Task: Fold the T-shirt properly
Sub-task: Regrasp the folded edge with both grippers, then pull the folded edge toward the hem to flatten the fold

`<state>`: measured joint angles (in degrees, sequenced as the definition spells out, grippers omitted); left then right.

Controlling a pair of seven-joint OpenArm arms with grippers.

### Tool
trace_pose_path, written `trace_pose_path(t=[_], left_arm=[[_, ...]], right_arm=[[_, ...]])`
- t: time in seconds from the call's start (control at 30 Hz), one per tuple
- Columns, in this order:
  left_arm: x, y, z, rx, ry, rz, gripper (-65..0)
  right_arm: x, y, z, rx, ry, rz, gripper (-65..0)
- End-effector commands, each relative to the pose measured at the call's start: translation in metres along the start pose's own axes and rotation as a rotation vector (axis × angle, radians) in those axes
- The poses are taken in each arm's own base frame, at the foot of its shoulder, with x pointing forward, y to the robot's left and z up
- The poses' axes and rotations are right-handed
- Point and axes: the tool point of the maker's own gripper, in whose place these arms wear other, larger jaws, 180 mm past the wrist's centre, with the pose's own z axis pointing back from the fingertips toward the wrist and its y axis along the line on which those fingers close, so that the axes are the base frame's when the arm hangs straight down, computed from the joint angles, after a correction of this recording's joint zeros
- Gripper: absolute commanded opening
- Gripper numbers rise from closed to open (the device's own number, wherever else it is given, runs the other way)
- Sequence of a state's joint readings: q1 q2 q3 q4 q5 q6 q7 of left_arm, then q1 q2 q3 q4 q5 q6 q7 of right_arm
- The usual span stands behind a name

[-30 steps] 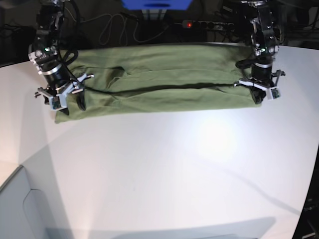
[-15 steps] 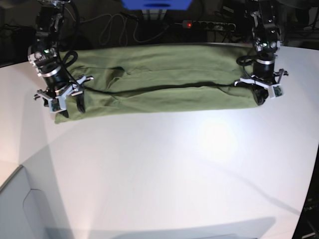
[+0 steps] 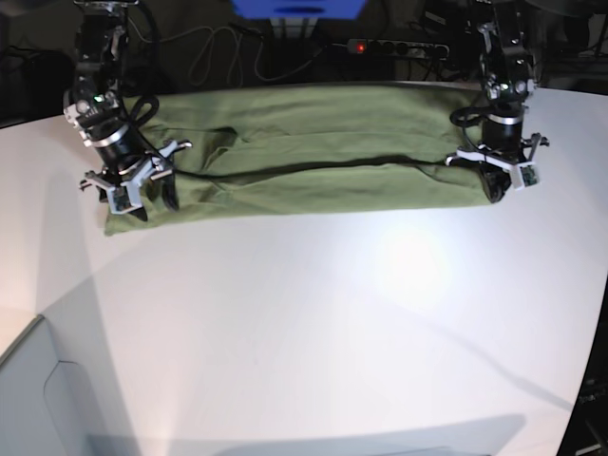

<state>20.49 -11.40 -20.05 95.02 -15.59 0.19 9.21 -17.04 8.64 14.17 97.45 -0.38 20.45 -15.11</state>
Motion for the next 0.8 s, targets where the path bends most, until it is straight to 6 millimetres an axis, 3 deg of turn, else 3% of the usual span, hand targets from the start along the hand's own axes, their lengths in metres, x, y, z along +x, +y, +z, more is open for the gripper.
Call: trace_pose_path(t=[0.0, 0.23, 0.3, 0.47, 0.77], left_arm=[[0.013, 0.002, 0.001, 0.000, -0.043, -0.011, -65.0], [0.006, 0.003, 0.004, 0.002, -0.027, -0.014, -65.0], [0.005, 0.003, 0.005, 0.002, -0.024, -0.015, -65.0], [0.004, 0.004, 0.006, 0.003, -0.021, -0.015, -65.0], [0.007, 0.026, 0.011, 0.068, -0.035, 0.006, -65.0]], right_arm=[[0.013, -0.006, -0.001, -0.008, -0.043, 0.009, -33.9], [-0.002, -0.009, -0.006, -0.009, -0.011, -0.017, -35.3], [0.000, -0.009, -0.005, -0.011, -0.018, -0.017, -41.6], [-0.002, -0.008, 0.000, -0.011, -0.015, -0.012, -65.0], [0.005, 0.001, 0.016, -0.003, -0.031, 0.013, -64.9]])
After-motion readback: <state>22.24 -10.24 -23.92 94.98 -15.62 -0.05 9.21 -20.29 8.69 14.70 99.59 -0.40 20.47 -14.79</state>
